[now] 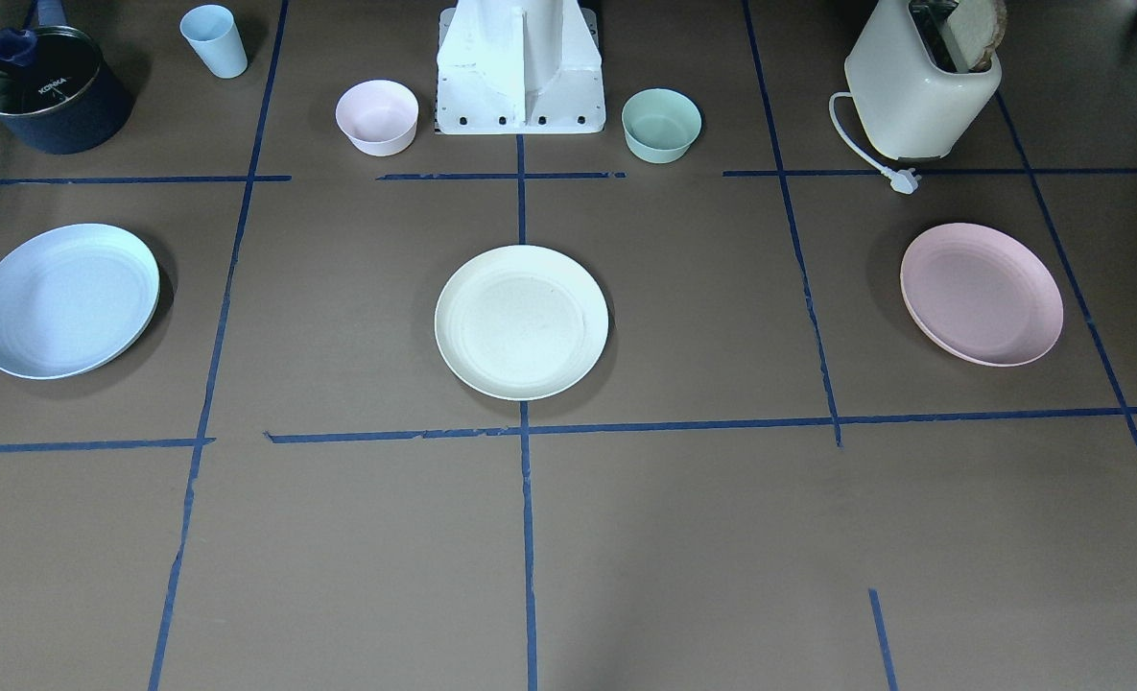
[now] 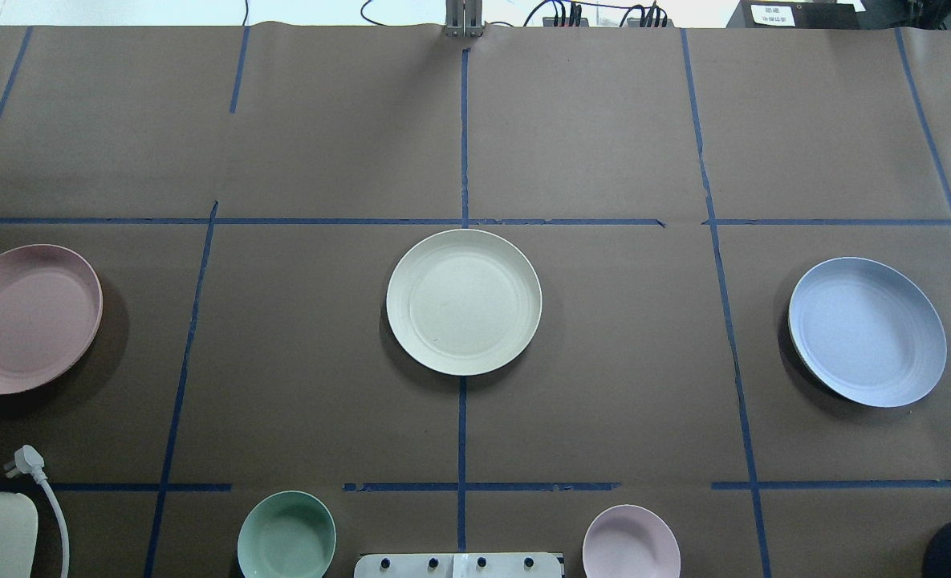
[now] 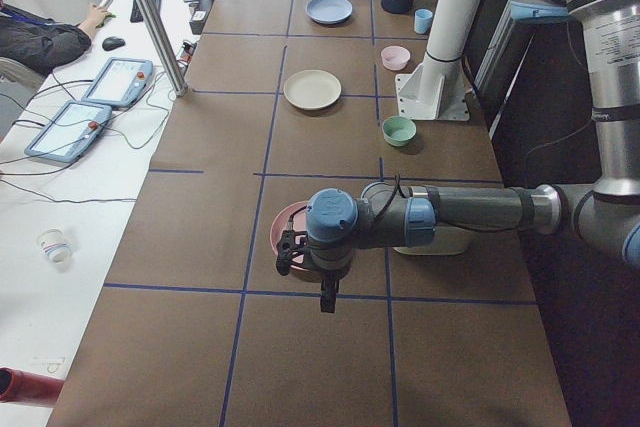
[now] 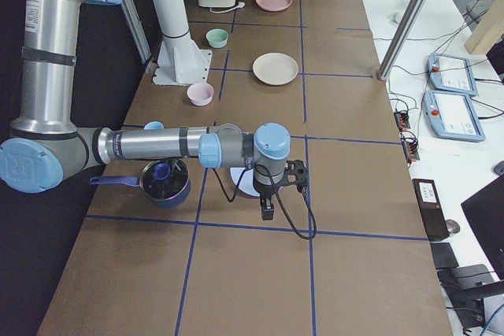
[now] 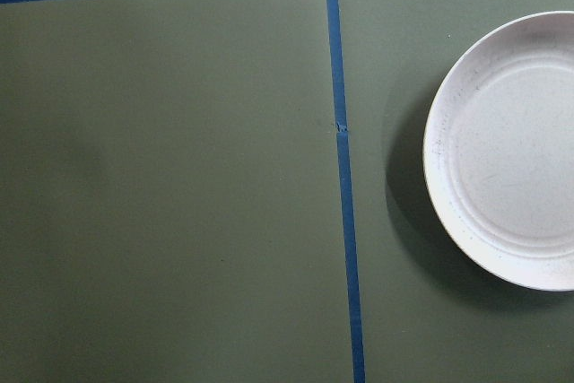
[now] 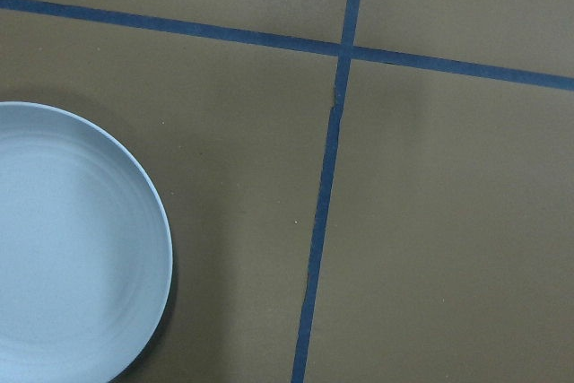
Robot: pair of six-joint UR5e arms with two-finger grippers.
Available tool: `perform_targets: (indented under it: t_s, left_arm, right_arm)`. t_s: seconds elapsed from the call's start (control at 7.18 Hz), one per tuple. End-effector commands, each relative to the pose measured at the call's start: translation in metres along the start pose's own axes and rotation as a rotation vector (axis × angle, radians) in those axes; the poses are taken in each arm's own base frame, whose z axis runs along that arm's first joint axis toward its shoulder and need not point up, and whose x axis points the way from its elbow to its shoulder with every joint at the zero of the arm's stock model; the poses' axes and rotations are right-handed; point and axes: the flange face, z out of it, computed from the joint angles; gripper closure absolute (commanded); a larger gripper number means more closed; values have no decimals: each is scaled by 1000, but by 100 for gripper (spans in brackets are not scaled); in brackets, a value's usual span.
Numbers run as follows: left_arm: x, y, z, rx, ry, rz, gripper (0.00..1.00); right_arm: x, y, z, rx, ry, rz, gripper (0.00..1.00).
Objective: Stack three plates with pink and blue
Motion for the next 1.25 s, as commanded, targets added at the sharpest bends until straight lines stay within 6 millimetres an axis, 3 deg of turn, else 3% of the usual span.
perform_targets:
  t_s: [0.0, 0.42, 0.7, 0.84, 0.98, 1.11]
  left_arm:
    - [0, 0, 0, 0, 0, 0, 0]
    - [2, -4, -1, 7, 5, 4, 0]
    - [25, -61, -28, 134, -4, 143, 0]
    - [25, -63, -26, 136, -4, 150, 0]
    - [35, -71, -14, 142, -10, 212, 0]
    - [44, -78, 21, 116, 8, 148, 0]
  right_arm:
    - [-1, 0, -1, 1, 0, -1, 0]
    - [-8, -4, -3, 21, -31, -21, 0]
    - [-14, -6, -1, 17, -52, -31, 0]
    - [-15, -6, 0, 13, -53, -34, 0]
    - [-18, -7, 3, 8, -53, -42, 0]
    - [-19, -7, 3, 7, -54, -43, 0]
